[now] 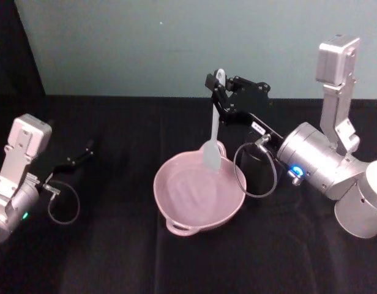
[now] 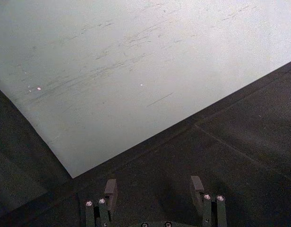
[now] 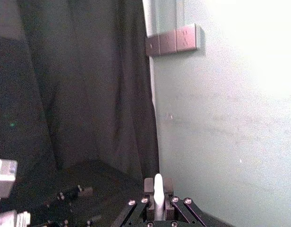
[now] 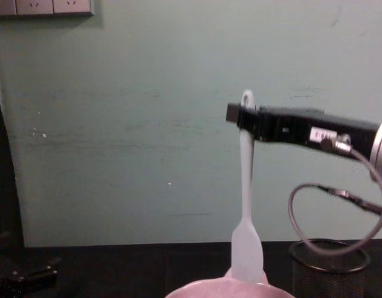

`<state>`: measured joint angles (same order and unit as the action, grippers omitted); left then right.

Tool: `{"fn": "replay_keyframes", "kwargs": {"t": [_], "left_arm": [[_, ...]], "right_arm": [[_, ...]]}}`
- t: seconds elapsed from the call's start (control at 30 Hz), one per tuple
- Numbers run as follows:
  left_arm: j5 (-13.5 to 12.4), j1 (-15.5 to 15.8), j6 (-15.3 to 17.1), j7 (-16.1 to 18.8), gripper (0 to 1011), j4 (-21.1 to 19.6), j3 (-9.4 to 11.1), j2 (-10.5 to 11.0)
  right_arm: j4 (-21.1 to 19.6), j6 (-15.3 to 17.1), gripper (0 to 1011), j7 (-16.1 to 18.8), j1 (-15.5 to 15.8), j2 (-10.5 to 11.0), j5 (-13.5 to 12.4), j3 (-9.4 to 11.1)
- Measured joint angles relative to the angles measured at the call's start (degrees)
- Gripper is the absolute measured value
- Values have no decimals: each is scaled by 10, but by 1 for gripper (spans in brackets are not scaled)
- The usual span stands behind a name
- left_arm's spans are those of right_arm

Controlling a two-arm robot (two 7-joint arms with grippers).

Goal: Use the one hand to pick up the spoon and stir the clear water in the bowl.

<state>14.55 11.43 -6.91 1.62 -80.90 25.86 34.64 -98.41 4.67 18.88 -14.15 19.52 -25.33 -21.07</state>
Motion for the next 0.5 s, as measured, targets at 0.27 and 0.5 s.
{"fn": "replay_keyframes", "kwargs": {"t": [0.27,0.5], "left_arm": [[0,0,0,0,1011,0,0,0],[0,0,0,0,1011,0,0,0]], "right_arm": [[-48,14,117,0,-24,16,6,7],[-74,31,116,-3,-47,32,12,20]]}}
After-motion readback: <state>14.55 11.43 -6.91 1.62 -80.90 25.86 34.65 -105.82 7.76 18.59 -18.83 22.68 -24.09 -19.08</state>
